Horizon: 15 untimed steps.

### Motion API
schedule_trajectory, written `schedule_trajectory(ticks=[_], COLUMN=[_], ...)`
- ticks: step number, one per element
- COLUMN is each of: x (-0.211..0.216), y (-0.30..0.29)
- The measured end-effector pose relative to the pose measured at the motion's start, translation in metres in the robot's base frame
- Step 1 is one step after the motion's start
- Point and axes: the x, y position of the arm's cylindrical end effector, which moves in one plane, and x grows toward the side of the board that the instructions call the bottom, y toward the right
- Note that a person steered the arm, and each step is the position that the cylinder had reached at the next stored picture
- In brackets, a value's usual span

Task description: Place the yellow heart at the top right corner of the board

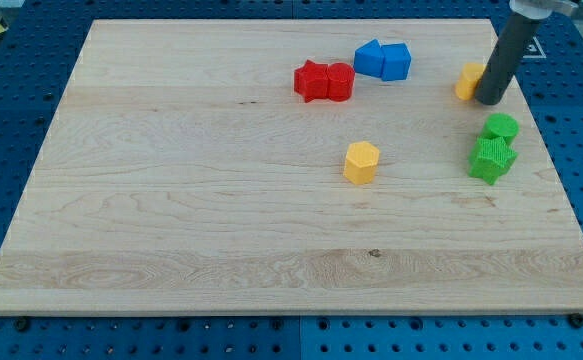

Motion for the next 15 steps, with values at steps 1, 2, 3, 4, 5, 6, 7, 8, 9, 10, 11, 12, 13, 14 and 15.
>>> schedule_trajectory(ticks=[1, 2, 3, 4, 5, 6, 7, 8, 9, 10, 11, 12, 13, 14, 15], x=[-0.008, 0.003, 0.010, 0.009, 0.003, -0.010, -0.029, -0.046, -0.059, -0.056, -0.052, -0.053, -0.053, -0.062, -0.065], y=[0.000, 0.000, -0.008, -0.028, -0.031, -0.019, -0.016, -0.022, -0.022, -0.022, -0.016, -0.005, 0.012, 0.022, 0.022])
